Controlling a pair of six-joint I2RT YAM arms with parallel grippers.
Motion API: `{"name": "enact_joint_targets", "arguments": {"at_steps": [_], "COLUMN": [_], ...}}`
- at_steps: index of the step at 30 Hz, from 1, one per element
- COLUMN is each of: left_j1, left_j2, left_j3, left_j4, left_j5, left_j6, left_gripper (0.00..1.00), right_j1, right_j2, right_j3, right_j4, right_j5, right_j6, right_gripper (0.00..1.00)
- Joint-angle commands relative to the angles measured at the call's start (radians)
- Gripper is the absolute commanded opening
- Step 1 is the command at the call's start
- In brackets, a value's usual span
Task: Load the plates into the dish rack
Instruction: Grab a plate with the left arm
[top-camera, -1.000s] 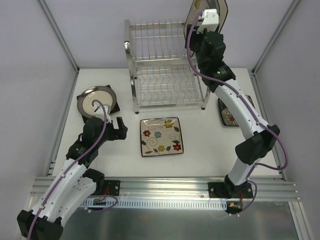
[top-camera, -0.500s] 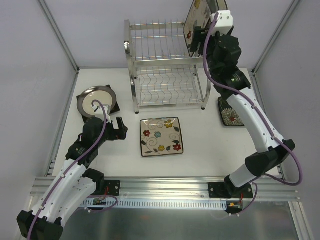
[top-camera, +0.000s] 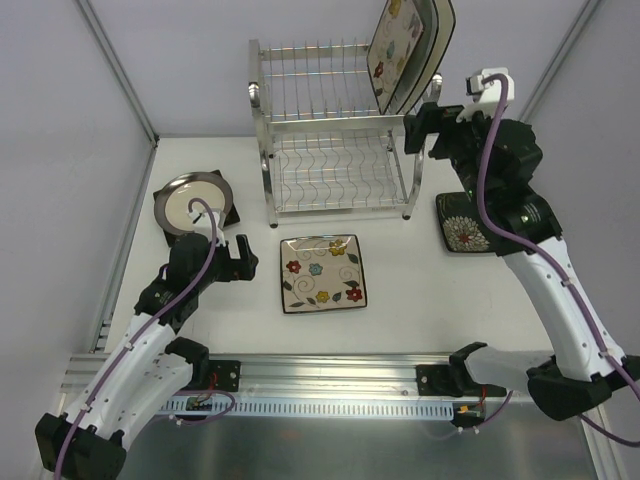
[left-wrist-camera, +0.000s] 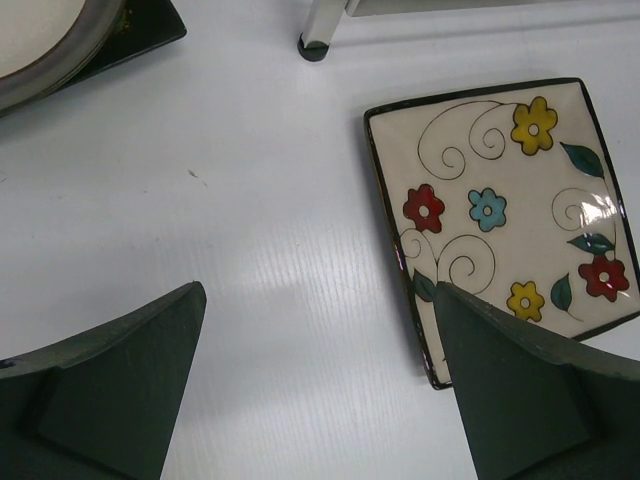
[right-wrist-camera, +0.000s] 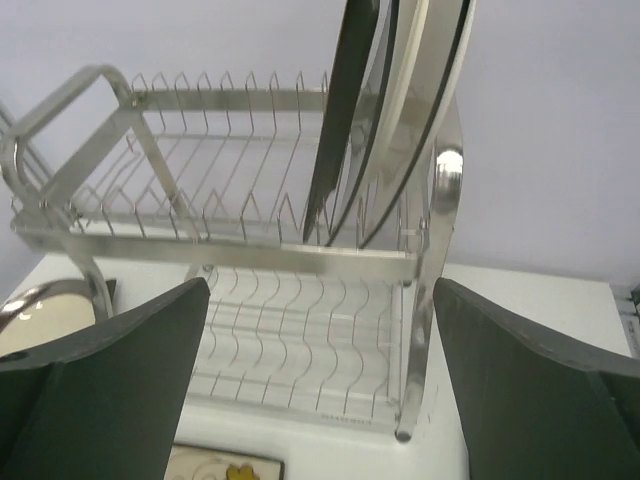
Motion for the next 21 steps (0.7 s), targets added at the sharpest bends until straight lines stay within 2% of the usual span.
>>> {"name": "enact_joint_targets", "arguments": {"at_steps": [1,6,11,14,15,21], "left_j1": [0.013,0.013,0.013,0.013,0.013,0.013], "left_j2": [0.008,0.025,0.063,0.095,0.117,0.195], "left_j3": [0.014,0.009,0.009,0.003,-0.001,-0.058], "left_j4": [0.024,0.025,0.024,0.031,0.038,0.145], "left_j5": [0.023,0.066,0.125,0.152,0.166,0.233], "left_j6": [-0.007,-0.039,-0.152,-0.244,-0.273,-0.374], "left_gripper": [0.99,0.99,0.99,0.99,0.99,0.99], "right_j1": [-0.001,0.0,-0.001,-0.001,-0.001,-0.001], "right_j2": [-0.109,-0.229,-0.293,-0.316,-0.319,-0.353], "right_j3": [-0.089,-0.202,-0.296,-0.391,-0.416,-0.705], "right_j4": [-0.056,-0.11,-0.211,-0.225,-0.226,0.005], "right_j5": [-0.04,-0.087,-0.173,-0.245,-0.32,-0.527], "right_j6": [0.054,0.098,0.167,0.219,0.257,0.402], "right_gripper": [1.0,0.99,1.0,1.0,1.0,0.99]}}
